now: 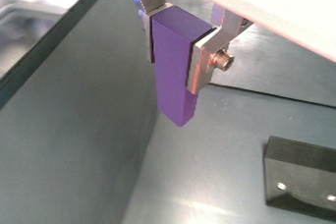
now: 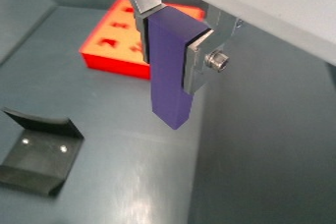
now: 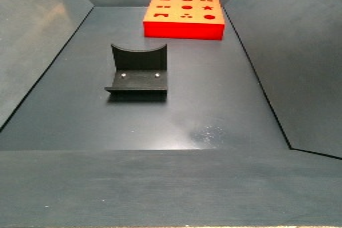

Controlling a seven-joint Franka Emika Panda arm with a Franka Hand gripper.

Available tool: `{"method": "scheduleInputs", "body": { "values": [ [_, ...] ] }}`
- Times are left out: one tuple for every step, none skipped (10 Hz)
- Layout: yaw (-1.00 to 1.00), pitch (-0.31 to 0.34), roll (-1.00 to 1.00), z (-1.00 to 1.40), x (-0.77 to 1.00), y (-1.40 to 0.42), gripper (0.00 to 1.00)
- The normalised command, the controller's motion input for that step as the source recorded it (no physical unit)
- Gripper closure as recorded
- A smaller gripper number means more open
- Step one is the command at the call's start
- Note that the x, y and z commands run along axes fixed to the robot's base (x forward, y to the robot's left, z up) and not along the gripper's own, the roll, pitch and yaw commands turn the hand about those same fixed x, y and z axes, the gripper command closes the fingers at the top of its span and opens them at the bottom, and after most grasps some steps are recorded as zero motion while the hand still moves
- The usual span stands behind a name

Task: Pick up the rectangle object. Move up. Move to above the board. Insert the rectangle object.
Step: Move to above the board.

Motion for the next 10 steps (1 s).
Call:
{"method": "scheduleInputs", "body": {
  "values": [
    [1.0,0.182,0.02,0.24,0.51,-1.0,1.0],
    [1.0,0.203,0.01,0.24,0.52,-1.0,1.0],
    [1.0,0.226,0.02,0.25,0.52,-1.0,1.0],
    [1.0,0.255,0.04,0.24,0.53,-1.0,1.0],
    [0.75,0.241,0.02,0.25,0.55,-1.0,1.0],
    [0.51,0.207,0.04,0.25,0.55,-1.0,1.0],
    [0.33,0.178,0.04,0.25,0.56,-1.0,1.0],
    [0.16,0.145,0.03,0.25,0.59,-1.0,1.0],
    [0.09,0.134,0.03,0.25,0.59,-1.0,1.0],
    [0.05,0.136,0.04,0.21,0.51,-0.81,1.0]
  ]
}}
